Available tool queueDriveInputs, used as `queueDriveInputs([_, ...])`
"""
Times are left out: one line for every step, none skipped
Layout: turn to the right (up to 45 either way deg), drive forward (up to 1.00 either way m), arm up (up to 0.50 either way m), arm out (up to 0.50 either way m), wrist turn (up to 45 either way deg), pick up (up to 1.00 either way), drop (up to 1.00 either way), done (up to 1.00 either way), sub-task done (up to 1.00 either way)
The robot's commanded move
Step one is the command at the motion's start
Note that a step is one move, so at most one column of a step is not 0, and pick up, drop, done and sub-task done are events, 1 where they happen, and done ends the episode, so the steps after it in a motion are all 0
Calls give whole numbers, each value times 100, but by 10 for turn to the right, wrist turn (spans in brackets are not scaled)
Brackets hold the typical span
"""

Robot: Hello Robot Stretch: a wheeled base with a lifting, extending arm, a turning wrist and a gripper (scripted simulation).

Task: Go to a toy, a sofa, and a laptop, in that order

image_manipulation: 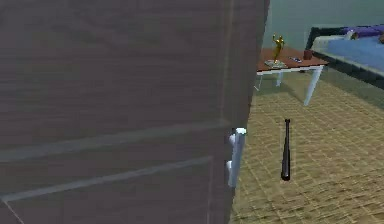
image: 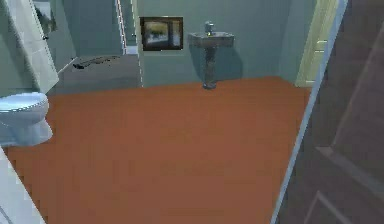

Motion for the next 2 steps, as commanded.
queueDriveInputs([0, 70, 0, 0, 0, 0, 0, 0, 0])
queueDriveInputs([330, 0, 0, 0, 0, 0, 0, 0, 0])
